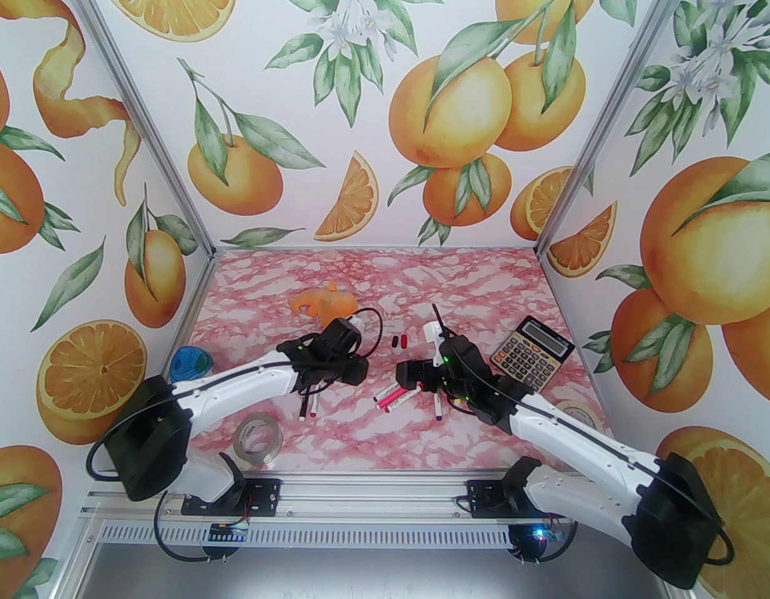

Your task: Open the pen caps

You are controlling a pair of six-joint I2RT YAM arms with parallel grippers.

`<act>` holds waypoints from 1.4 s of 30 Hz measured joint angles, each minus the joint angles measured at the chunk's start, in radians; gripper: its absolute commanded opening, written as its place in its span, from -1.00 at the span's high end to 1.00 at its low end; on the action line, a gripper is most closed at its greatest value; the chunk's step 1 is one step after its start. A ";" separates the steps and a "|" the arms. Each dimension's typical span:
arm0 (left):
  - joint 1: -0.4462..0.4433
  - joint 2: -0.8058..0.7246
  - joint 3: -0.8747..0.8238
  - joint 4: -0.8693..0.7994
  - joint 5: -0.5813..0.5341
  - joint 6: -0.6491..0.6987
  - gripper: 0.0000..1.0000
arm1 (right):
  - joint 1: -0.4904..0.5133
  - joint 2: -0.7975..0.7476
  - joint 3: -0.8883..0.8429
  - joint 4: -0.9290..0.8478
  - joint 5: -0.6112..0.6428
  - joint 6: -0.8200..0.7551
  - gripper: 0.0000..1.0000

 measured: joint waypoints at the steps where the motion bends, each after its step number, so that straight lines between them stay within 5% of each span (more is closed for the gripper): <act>1: -0.001 0.018 0.011 0.019 0.032 0.018 0.26 | 0.000 -0.011 0.000 -0.015 0.010 0.000 -0.84; 13: -0.051 0.269 0.238 0.022 0.185 0.219 0.15 | -0.008 -0.188 -0.001 -0.163 0.100 0.004 -0.85; 42: -0.088 0.501 0.418 -0.166 0.109 0.331 0.25 | -0.027 -0.212 -0.040 -0.199 0.118 0.012 -0.86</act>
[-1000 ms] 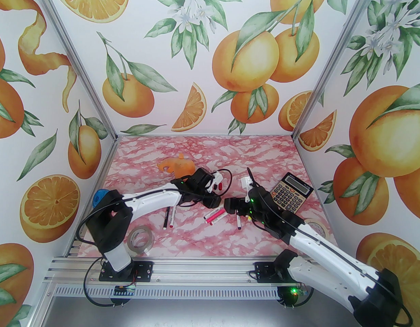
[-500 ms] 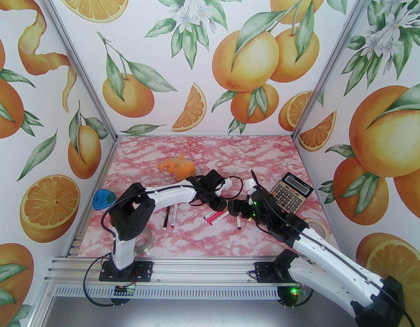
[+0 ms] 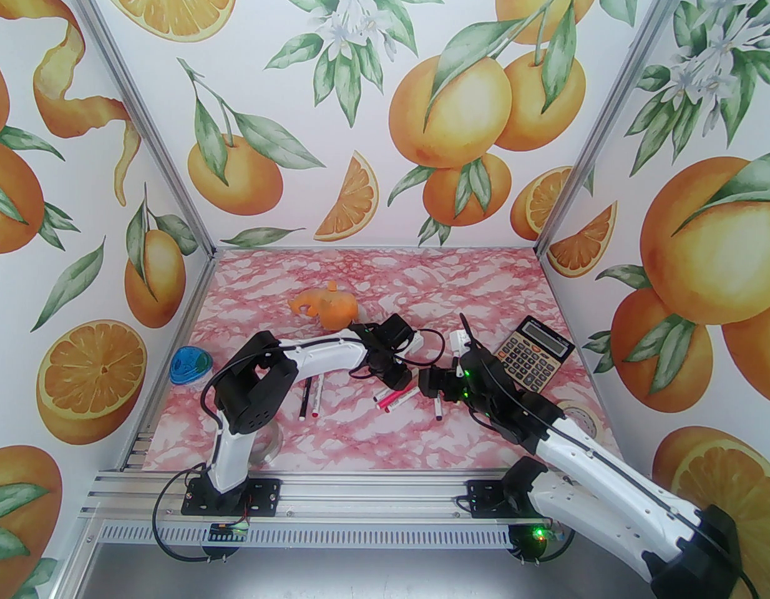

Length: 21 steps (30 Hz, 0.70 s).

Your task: Open the pen caps

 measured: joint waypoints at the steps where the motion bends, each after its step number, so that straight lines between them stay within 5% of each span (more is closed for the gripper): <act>1: 0.000 0.002 0.003 -0.006 -0.004 0.000 0.26 | 0.000 0.002 0.000 0.000 0.000 0.000 -0.86; 21: -0.013 0.043 0.083 -0.152 -0.142 0.045 0.45 | 0.000 0.025 -0.016 0.018 0.000 0.018 -0.85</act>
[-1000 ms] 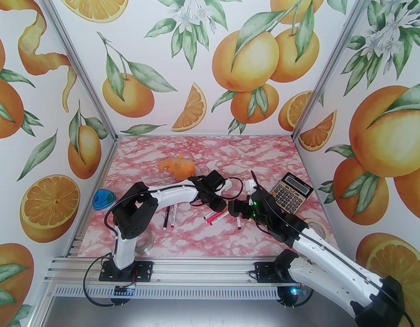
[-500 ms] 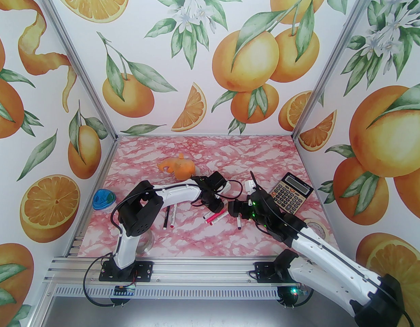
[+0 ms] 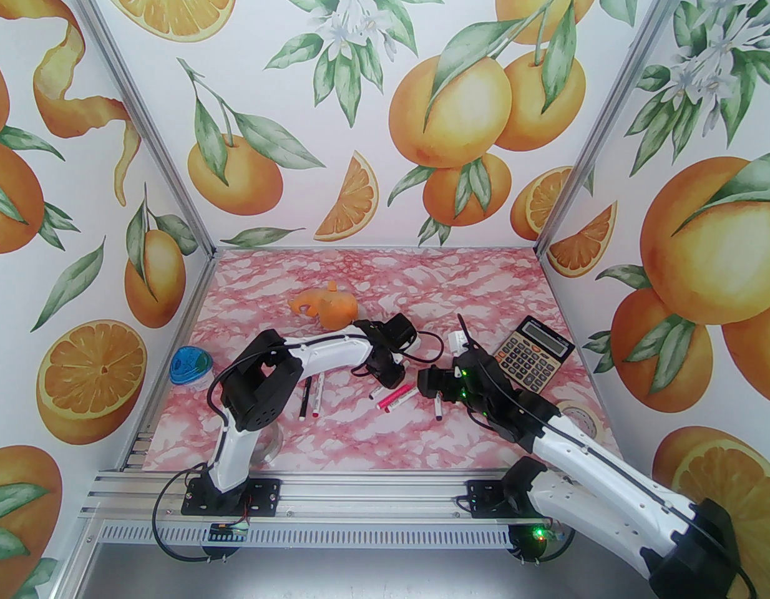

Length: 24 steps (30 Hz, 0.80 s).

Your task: Open the pen caps

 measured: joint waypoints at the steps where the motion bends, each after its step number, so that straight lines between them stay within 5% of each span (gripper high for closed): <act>1: -0.003 0.002 0.001 -0.002 -0.010 0.002 0.45 | 0.000 -0.001 -0.002 0.000 0.000 0.001 -0.86; 15: -0.008 -0.034 -0.033 0.007 -0.044 0.006 0.67 | -0.006 -0.010 -0.020 0.032 -0.002 0.035 -0.82; 24: 0.050 -0.314 -0.195 0.124 0.105 -0.041 0.71 | -0.013 -0.020 -0.021 0.080 -0.062 0.145 -0.78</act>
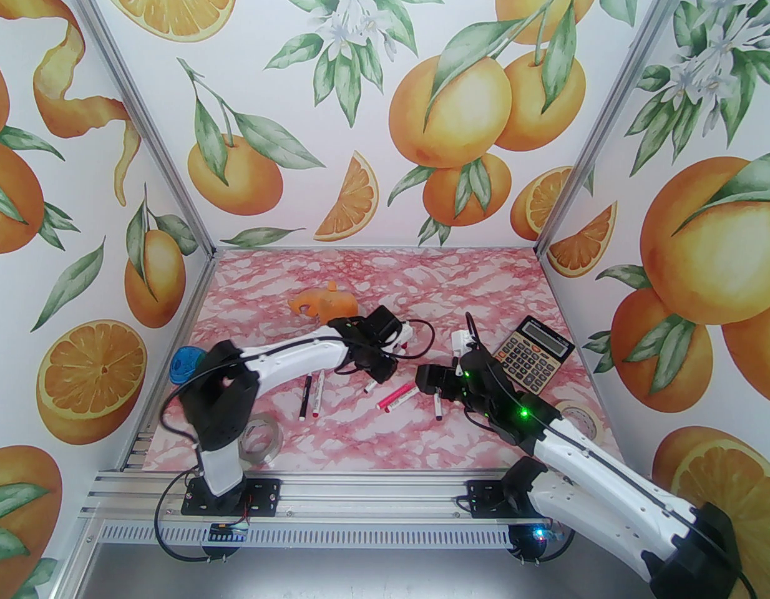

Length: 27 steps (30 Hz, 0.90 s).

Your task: Open the pen caps

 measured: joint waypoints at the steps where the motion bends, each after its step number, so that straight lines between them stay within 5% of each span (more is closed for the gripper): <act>1: 0.009 -0.041 -0.032 0.032 0.022 -0.013 0.72 | -0.004 0.003 0.002 0.003 -0.009 0.016 -0.77; 13: 0.060 -0.263 -0.343 0.320 0.184 -0.189 0.76 | -0.011 0.116 0.101 0.085 -0.099 0.127 -0.61; 27: 0.062 -0.282 -0.388 0.492 0.308 -0.249 0.74 | 0.008 0.270 0.140 0.244 -0.121 0.169 -0.34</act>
